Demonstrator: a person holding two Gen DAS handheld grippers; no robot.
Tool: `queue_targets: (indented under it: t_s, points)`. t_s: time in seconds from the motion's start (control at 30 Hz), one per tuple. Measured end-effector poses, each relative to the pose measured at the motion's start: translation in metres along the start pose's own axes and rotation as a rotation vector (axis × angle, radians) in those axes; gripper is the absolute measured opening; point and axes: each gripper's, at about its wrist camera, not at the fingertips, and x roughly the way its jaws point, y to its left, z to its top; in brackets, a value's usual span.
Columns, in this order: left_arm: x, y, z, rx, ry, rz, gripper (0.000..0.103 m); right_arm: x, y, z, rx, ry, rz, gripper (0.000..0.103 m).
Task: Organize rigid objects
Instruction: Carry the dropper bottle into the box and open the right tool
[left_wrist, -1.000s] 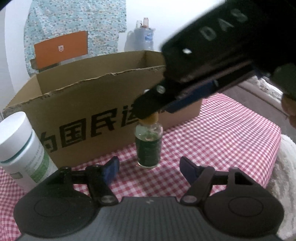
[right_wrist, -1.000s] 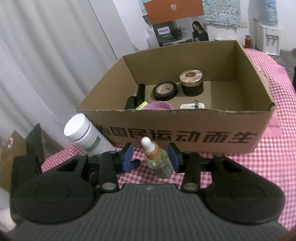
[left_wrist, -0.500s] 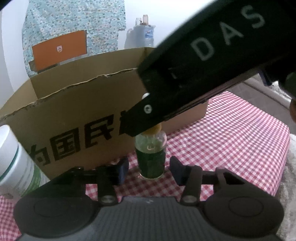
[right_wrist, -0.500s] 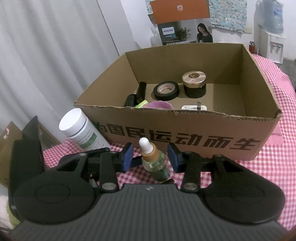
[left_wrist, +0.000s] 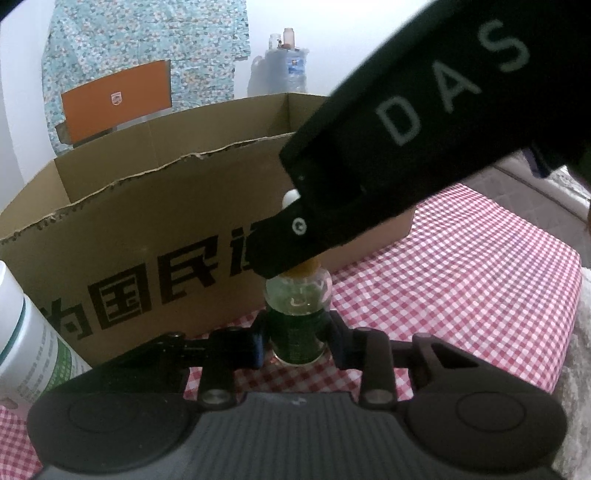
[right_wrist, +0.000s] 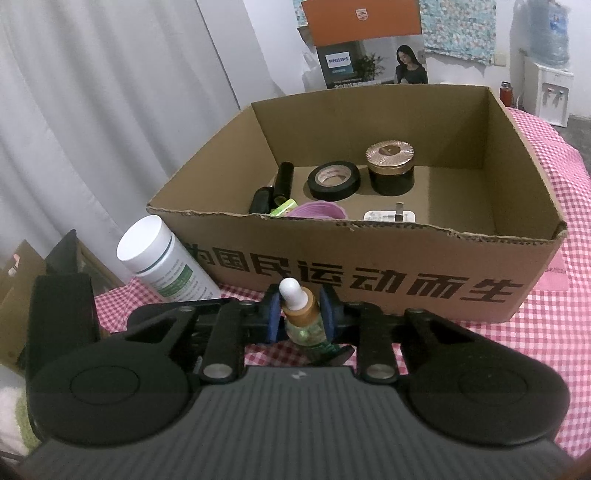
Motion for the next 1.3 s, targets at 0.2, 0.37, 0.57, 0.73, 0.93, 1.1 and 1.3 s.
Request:
queue_targets:
  t_s: [0.2,0.37,0.57,0.73,0.93,1.1,1.3]
  points:
    - [-0.007,-0.002,0.000,0.007,-0.008,-0.001,0.033,-0.005,-0.001,-0.001,0.004,-0.007,-0.003,0.021]
    - [-0.017,-0.002,0.003,0.006,-0.023,0.000,0.033,-0.012,0.004,-0.001,-0.004,-0.019,-0.005,0.021]
    - [-0.043,-0.003,0.016,0.013,-0.079,0.026,0.033,-0.034,0.018,0.007,-0.045,-0.058,0.000,0.021]
    - [-0.068,0.001,0.038,0.007,-0.140,0.045,0.033,-0.062,0.032,0.026,-0.108,-0.116,0.014,0.021]
    - [-0.079,0.005,0.075,-0.002,-0.175,0.075,0.033,-0.090,0.041,0.059,-0.191,-0.173,0.041,0.021]
    - [-0.060,0.015,0.106,-0.057,-0.130,0.037,0.033,-0.093,0.031,0.089,-0.222,-0.167,0.046,0.020]
    - [-0.019,0.027,0.124,-0.126,-0.044,-0.010,0.033,-0.067,-0.010,0.125,-0.145,-0.085,0.066,0.020]
